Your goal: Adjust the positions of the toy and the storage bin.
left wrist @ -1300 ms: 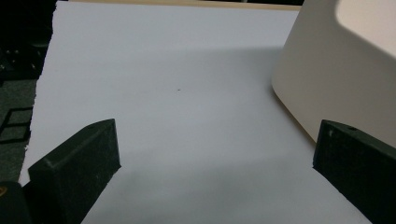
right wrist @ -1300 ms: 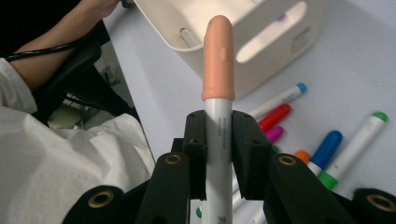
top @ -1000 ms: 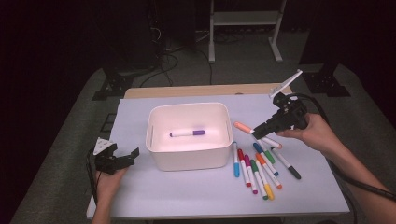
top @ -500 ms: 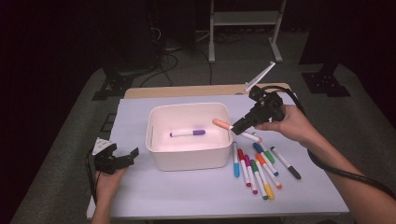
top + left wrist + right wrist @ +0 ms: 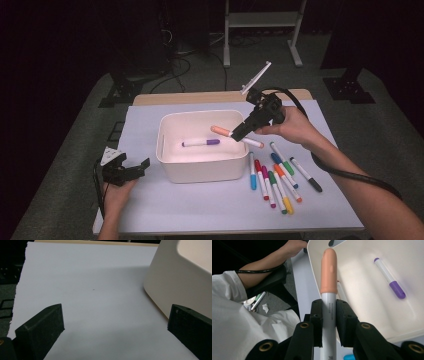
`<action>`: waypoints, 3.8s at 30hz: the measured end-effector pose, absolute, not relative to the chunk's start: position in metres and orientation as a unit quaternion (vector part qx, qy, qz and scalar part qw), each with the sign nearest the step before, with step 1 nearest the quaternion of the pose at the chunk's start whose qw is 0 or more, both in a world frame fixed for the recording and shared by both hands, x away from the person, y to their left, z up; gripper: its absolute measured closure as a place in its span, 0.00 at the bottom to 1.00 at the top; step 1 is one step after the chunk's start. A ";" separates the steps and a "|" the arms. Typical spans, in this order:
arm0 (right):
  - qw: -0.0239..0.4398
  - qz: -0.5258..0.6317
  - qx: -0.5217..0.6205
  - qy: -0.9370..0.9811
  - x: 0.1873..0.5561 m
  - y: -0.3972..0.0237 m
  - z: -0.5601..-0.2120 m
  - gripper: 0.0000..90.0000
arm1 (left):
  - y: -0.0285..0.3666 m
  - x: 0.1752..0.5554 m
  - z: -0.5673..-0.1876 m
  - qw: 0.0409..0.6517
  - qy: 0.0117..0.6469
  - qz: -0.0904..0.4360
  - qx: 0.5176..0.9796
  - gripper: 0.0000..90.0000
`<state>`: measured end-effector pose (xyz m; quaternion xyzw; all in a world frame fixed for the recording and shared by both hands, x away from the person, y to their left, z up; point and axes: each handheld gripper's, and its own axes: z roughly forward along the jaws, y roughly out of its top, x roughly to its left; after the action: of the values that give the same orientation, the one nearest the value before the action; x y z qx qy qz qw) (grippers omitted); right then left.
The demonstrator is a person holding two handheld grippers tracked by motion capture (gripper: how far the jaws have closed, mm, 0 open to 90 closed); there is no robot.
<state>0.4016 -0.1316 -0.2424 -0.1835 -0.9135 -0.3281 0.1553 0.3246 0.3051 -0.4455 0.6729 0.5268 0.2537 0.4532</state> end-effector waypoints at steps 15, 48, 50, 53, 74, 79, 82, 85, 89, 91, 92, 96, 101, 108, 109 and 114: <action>0.175 -0.316 -0.164 -0.918 0.421 -0.094 -0.254 0.84 | 0.308 0.325 -0.446 0.454 0.527 0.253 0.672 0.00; 0.192 -0.263 -0.143 -0.935 0.445 -0.035 -0.297 0.84 | 0.312 0.326 -0.447 0.457 0.531 0.252 0.667 0.00; 0.189 -0.258 -0.141 -0.937 0.445 -0.034 -0.299 0.84 | 0.312 0.326 -0.447 0.458 0.531 0.252 0.667 0.00; 0.192 -0.256 -0.139 -0.937 0.445 -0.031 -0.302 0.84 | 0.312 0.326 -0.447 0.458 0.532 0.252 0.667 0.00; 0.189 -0.210 -0.123 -0.951 0.437 -0.004 -0.328 0.83 | 0.313 0.325 -0.447 0.458 0.533 0.251 0.665 0.00; 0.180 -0.203 -0.123 -0.955 0.437 -0.002 -0.329 0.71 | 0.314 0.325 -0.447 0.459 0.533 0.252 0.665 0.00; 0.179 -0.208 -0.125 -0.953 0.436 -0.004 -0.325 0.71 | 0.314 0.325 -0.447 0.458 0.533 0.253 0.665 0.00; 0.176 -0.217 -0.131 -0.951 0.433 -0.009 -0.318 0.71 | 0.314 0.325 -0.447 0.458 0.532 0.253 0.665 0.00; 0.170 -0.235 -0.126 -0.949 0.432 -0.020 -0.308 0.71 | 0.314 0.324 -0.447 0.457 0.533 0.254 0.665 0.00; 0.166 -0.243 -0.128 -0.947 0.431 -0.028 -0.301 0.71 | 0.314 0.324 -0.447 0.457 0.532 0.254 0.666 0.00; 0.166 -0.248 -0.129 -0.946 0.431 -0.032 -0.298 0.71 | 0.313 0.324 -0.447 0.456 0.533 0.254 0.666 0.00; 0.158 -0.264 -0.140 -0.941 0.430 -0.050 -0.288 0.72 | 0.313 0.324 -0.447 0.456 0.532 0.254 0.667 0.00; 0.147 -0.285 -0.150 -0.935 0.428 -0.074 -0.276 0.72 | 0.312 0.324 -0.447 0.454 0.533 0.254 0.668 0.00; 0.132 -0.311 -0.169 -0.926 0.423 -0.109 -0.261 0.72 | 0.313 0.323 -0.446 0.454 0.533 0.255 0.667 0.00; 0.130 -0.316 -0.171 -0.924 0.422 -0.114 -0.260 0.72 | 0.313 0.323 -0.446 0.453 0.534 0.255 0.667 0.00; 0.121 -0.329 -0.188 -0.917 0.419 -0.140 -0.256 0.72 | 0.313 0.323 -0.446 0.453 0.534 0.255 0.668 0.00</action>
<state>0.4192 -0.1397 -0.2562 -0.1882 -0.9174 -0.3292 0.1209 0.3230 0.3127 -0.4464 0.6675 0.5335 0.2547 0.4527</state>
